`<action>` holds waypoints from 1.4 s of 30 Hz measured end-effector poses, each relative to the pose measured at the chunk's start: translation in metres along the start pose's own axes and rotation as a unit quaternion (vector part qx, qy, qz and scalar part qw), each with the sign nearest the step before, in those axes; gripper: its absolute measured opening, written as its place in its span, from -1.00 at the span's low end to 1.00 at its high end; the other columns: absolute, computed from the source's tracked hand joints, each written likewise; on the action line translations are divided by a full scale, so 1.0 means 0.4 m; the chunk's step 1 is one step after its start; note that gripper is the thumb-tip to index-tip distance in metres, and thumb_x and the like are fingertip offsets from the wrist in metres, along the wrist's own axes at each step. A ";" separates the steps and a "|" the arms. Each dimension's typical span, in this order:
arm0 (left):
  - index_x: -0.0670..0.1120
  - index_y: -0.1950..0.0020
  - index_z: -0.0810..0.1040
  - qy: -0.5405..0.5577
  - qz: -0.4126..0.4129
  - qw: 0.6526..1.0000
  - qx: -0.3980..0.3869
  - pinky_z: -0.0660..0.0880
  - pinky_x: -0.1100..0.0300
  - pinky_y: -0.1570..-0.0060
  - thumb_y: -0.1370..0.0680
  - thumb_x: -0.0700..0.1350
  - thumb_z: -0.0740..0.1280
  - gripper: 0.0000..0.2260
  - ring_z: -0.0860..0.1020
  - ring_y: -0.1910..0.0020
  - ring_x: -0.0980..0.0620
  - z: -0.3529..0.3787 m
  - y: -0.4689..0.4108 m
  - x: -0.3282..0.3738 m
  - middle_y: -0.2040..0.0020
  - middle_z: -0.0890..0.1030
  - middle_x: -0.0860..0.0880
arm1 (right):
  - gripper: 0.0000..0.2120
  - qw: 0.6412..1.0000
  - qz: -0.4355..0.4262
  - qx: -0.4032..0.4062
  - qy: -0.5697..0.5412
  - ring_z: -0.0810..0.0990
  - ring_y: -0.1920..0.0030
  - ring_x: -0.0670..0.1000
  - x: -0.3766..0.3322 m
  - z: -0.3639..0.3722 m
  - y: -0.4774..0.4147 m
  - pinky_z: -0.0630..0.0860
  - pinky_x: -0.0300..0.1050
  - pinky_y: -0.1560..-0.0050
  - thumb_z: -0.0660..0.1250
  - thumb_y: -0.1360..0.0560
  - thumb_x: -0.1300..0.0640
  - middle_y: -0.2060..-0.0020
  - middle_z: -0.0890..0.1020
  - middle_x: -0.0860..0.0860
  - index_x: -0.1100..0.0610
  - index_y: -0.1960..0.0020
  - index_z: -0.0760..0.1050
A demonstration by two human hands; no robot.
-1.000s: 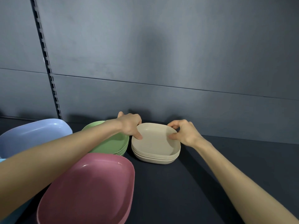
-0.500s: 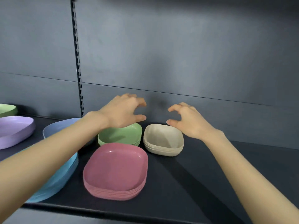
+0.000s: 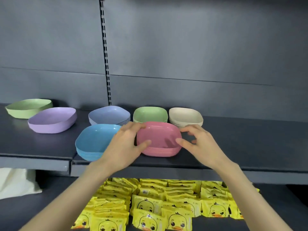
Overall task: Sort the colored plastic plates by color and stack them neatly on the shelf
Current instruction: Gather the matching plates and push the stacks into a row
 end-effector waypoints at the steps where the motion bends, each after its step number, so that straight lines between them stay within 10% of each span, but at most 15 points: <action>1: -0.06 -0.32 0.45 0.014 -0.007 1.000 0.009 0.37 0.15 -0.24 -0.48 0.00 0.40 -0.56 0.45 -0.22 0.01 0.003 0.022 0.003 -0.21 0.50 -0.01 | -0.63 1.000 0.011 0.006 -0.005 0.45 -0.20 -0.08 -0.003 0.005 0.016 0.45 -0.04 -0.22 0.36 -0.47 -0.04 -0.21 0.47 -0.09 0.04 -0.24 0.49; 13: -0.12 -0.52 0.08 0.135 -0.148 0.979 0.032 0.24 0.18 -0.35 -0.50 -0.01 0.37 -0.29 0.27 -0.43 -0.03 0.117 0.103 -0.036 -0.48 0.25 -0.08 | -0.46 0.987 0.076 0.027 -0.137 0.50 -0.25 -0.04 0.013 0.091 0.089 0.47 -0.13 -0.23 0.39 -0.46 0.00 -0.26 0.52 -0.07 0.00 -0.40 0.32; 28: -0.06 -0.48 0.24 0.114 -0.152 0.979 0.079 0.46 0.02 -0.23 -0.50 0.03 0.37 -0.40 0.51 -0.23 -0.06 0.127 0.113 -0.027 -0.28 0.54 -0.06 | -0.40 0.991 0.076 0.070 -0.083 0.56 -0.15 -0.05 0.016 0.117 0.101 0.51 -0.03 -0.20 0.29 -0.47 -0.18 -0.17 0.60 -0.10 -0.10 -0.46 0.24; 42: -0.03 -0.41 0.37 0.247 -0.076 0.948 0.185 0.50 0.32 -0.14 -0.39 -0.04 0.44 -0.40 0.53 -0.13 0.31 -0.032 0.156 0.057 -0.21 0.54 0.06 | -0.54 0.959 0.007 0.135 -0.248 0.53 -0.04 -0.38 -0.121 0.024 0.130 0.43 -0.57 0.12 0.39 -0.44 -0.02 -0.01 0.59 -0.31 -0.04 -0.33 0.45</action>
Point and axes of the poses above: each hand's wrist, its own y-axis away from the middle knuckle, its own z-axis out of the palm, x = y × z, the point moved 4 cm from there along -y, towards the middle knuckle
